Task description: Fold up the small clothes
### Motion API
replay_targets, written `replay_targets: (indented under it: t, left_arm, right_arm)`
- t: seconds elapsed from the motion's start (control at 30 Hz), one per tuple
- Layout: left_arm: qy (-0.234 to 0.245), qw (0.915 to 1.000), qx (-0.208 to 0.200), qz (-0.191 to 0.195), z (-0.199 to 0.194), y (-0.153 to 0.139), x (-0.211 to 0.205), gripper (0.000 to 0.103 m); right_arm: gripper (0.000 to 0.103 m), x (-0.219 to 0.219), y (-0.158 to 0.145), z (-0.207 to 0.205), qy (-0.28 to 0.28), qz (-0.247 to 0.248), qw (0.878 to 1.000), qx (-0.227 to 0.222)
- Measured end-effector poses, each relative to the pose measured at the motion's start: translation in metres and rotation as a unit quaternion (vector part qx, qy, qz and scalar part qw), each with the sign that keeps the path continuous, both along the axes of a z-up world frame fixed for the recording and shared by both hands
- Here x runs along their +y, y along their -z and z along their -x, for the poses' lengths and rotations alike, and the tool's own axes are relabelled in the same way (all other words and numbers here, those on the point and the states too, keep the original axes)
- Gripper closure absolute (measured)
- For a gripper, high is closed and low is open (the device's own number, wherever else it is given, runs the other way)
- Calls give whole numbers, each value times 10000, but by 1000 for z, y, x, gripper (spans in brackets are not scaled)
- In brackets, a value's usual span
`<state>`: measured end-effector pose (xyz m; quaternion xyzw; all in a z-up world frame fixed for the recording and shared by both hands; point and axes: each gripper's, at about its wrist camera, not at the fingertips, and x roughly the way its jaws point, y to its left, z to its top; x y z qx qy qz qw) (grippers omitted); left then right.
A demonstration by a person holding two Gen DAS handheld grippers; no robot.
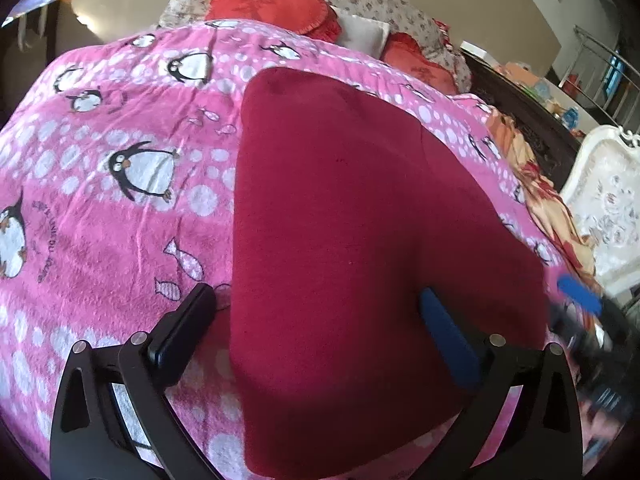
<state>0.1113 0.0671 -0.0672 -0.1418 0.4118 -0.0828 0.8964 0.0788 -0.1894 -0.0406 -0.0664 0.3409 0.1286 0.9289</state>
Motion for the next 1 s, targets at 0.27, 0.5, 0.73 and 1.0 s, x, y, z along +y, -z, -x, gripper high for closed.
replay_targets:
  t: [0.27,0.5,0.73,1.0]
  left_arm:
    - [-636,9945,9,-835,11,-12,-23,0]
    - [-835,9896,-174,-1160,26,-15,-39,0]
    - [-765,9962,422,24,18,-1,-18,0]
    - [-417,9871,998,-1176,59,-32,-32,0]
  right_arm:
    - [23,-10,39,-6,507,230,9963,656]
    - [18,-17,42,-9,501,-34,9959,753]
    - [16,-15,43,-10,481,-27,9960,747]
    - [17,-30,6,20,1018,-611,9836,1355]
